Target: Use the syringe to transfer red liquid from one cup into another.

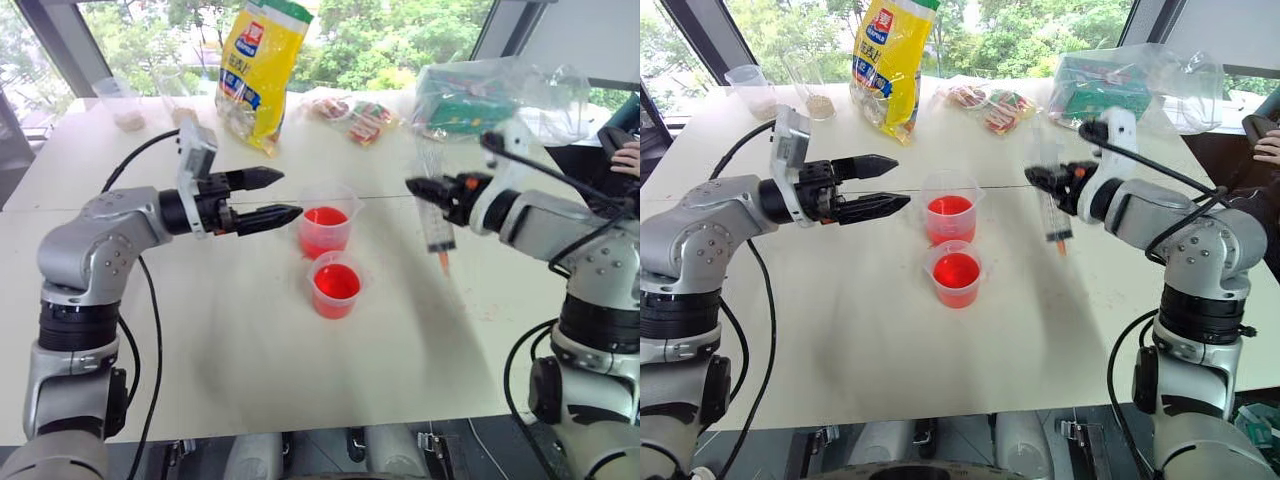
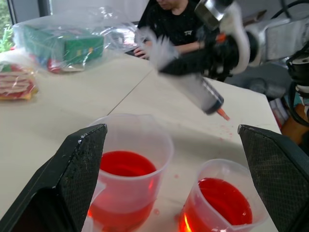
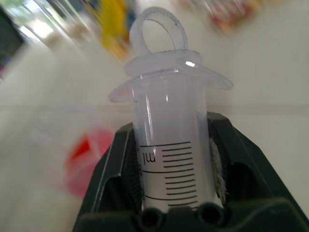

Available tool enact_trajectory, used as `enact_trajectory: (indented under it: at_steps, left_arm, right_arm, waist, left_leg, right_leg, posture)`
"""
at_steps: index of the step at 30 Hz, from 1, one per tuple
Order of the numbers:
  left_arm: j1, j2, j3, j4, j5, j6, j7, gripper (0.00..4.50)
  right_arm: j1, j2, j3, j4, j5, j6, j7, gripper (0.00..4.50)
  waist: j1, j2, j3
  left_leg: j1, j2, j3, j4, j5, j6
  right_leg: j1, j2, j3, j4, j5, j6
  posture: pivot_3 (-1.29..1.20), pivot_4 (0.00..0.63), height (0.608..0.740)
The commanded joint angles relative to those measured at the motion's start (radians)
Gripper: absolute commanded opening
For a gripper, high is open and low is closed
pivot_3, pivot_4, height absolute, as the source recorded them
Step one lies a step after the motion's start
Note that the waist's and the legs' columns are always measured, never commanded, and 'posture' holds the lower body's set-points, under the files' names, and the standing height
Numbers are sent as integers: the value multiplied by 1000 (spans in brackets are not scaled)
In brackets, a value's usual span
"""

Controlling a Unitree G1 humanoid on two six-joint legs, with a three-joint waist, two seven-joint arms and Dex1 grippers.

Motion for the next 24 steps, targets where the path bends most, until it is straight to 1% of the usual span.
enact_trajectory:
  at_steps: [1,7,11,12,13,15,16,17,20,24]
  left_arm:
    - [20,-12,4,-56,-21,-2,21,4473]
    - [62,-15,-12,-109,-28,5,40,4473]
    - [71,-9,-9,-117,-22,3,47,4473]
    - [73,-4,-7,-118,-21,4,47,4500]
    - [75,2,-6,-122,-22,5,46,4500]
    - [81,12,-7,-128,-26,9,43,4500]
    - [84,17,-8,-130,-27,10,41,4500]
    - [86,22,-8,-132,-28,11,38,4500]
    - [90,40,-3,-132,-30,11,26,4500]
    - [100,80,4,-136,-36,18,0,4500]
  right_arm:
    - [34,-33,40,35,-99,-18,3,1424]
    - [70,-29,90,171,-237,-103,56,1424]
    - [72,-16,99,205,-280,-133,97,1424]
    - [69,-11,92,201,-276,-125,108,2467]
    - [69,-10,87,192,-270,-116,121,2838]
    - [70,-16,80,167,-265,-102,148,3961]
    - [71,-23,78,153,-263,-93,161,4378]
    - [70,-34,75,134,-259,-82,174,4448]
    - [64,-90,66,57,-237,-41,233,4448]
    - [62,-199,-4,-104,-103,14,392,4448]
  waist:
    - [0,0,0]
    - [0,0,0]
    - [1,0,0]
    - [1,0,0]
    - [1,0,0]
    - [1,0,0]
    - [1,0,0]
    - [1,0,0]
    - [1,0,0]
    - [3,0,0]
  left_leg:
    - [0,0,0,0,0,0]
    - [0,0,1,0,0,0]
    - [0,0,0,0,0,0]
    - [0,0,0,0,0,0]
    - [0,0,0,1,0,0]
    - [0,0,0,1,0,0]
    - [0,0,0,1,0,0]
    - [0,0,0,1,0,0]
    - [0,0,0,0,0,0]
    - [-1,0,0,0,0,0]
  right_leg:
    - [0,0,0,0,0,0]
    - [0,1,0,0,0,0]
    - [0,1,0,0,0,1]
    - [0,2,0,0,0,1]
    - [0,1,0,0,0,1]
    - [0,1,0,0,0,1]
    - [0,1,0,0,0,1]
    - [0,1,0,0,0,1]
    - [0,2,0,-1,0,1]
    - [0,1,0,-1,0,1]
  posture:
    - [0,150,740]
    - [0,150,740]
    - [0,150,740]
    - [0,150,740]
    - [0,150,740]
    - [0,150,740]
    - [0,150,740]
    - [0,150,740]
    - [0,150,740]
    - [0,150,740]
